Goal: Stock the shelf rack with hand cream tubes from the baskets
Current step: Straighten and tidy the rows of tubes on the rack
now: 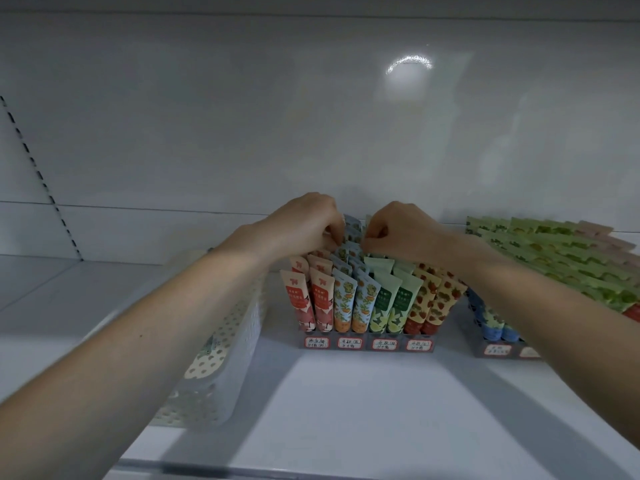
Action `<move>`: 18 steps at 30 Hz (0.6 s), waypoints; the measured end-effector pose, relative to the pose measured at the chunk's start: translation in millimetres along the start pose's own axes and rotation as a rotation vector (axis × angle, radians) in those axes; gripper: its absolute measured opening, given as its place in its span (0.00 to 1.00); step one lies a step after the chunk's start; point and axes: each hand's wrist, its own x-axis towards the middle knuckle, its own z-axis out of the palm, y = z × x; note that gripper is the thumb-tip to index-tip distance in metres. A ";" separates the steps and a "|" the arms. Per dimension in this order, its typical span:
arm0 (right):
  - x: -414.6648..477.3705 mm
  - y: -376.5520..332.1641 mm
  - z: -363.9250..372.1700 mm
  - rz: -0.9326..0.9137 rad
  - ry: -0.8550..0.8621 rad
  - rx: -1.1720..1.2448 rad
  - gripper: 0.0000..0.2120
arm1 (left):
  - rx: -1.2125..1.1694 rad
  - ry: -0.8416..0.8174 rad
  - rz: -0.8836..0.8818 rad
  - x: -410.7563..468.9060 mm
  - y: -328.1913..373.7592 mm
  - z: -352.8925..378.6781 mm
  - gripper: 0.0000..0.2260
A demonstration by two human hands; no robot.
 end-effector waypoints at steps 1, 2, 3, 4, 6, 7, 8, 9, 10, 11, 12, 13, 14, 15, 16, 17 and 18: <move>-2.0 -2.0 0.6 -0.007 -0.023 -0.010 0.15 | 0.004 -0.023 0.011 -1.2 1.9 0.1 0.06; -3.9 -4.4 1.3 -0.006 -0.047 -0.022 0.15 | 0.006 -0.043 0.019 -1.5 4.2 1.0 0.06; -5.5 -6.9 2.2 0.002 -0.068 -0.033 0.15 | 0.002 -0.056 0.026 -1.1 6.1 2.2 0.06; -6.3 -8.9 3.1 0.012 -0.086 -0.041 0.15 | -0.003 -0.064 0.030 -0.2 7.9 3.6 0.06; -6.2 -10.8 5.2 0.021 -0.105 -0.044 0.15 | 0.003 -0.071 0.022 2.1 10.1 6.3 0.07; -5.6 -11.1 6.4 0.025 -0.107 -0.039 0.14 | 0.013 -0.072 0.016 3.0 10.7 7.4 0.07; -5.5 -11.3 7.4 0.030 -0.108 -0.037 0.13 | 0.023 -0.070 0.011 3.7 10.5 8.4 0.07; -5.6 -12.0 7.8 0.033 -0.108 -0.041 0.13 | 0.028 -0.065 0.006 4.5 10.1 9.2 0.07; -5.9 -12.8 7.8 0.036 -0.111 -0.052 0.11 | 0.026 -0.062 -0.004 4.9 9.6 9.9 0.08; -6.4 -13.7 7.6 0.033 -0.112 -0.063 0.09 | 0.022 -0.062 -0.013 5.1 9.2 10.2 0.08; -6.6 -14.3 7.3 0.030 -0.111 -0.065 0.08 | 0.019 -0.062 -0.019 5.2 8.9 10.6 0.08; -6.7 -14.6 7.3 0.026 -0.110 -0.065 0.07 | 0.017 -0.061 -0.019 5.2 8.6 10.8 0.08; -7.0 -14.8 6.9 0.022 -0.108 -0.065 0.07 | 0.014 -0.058 -0.016 5.2 8.6 10.9 0.08; -7.2 -14.9 7.1 0.021 -0.106 -0.067 0.07 | 0.009 -0.056 -0.014 5.2 8.5 11.0 0.07; -7.0 -14.7 7.5 0.021 -0.104 -0.068 0.08 | 0.006 -0.055 -0.012 5.3 8.6 11.0 0.07; -6.4 -14.4 7.9 0.022 -0.101 -0.067 0.09 | 0.003 -0.054 -0.014 5.6 8.2 11.2 0.07; -5.9 -13.8 8.3 0.025 -0.100 -0.066 0.11 | 0.000 -0.055 -0.018 5.8 7.9 11.7 0.07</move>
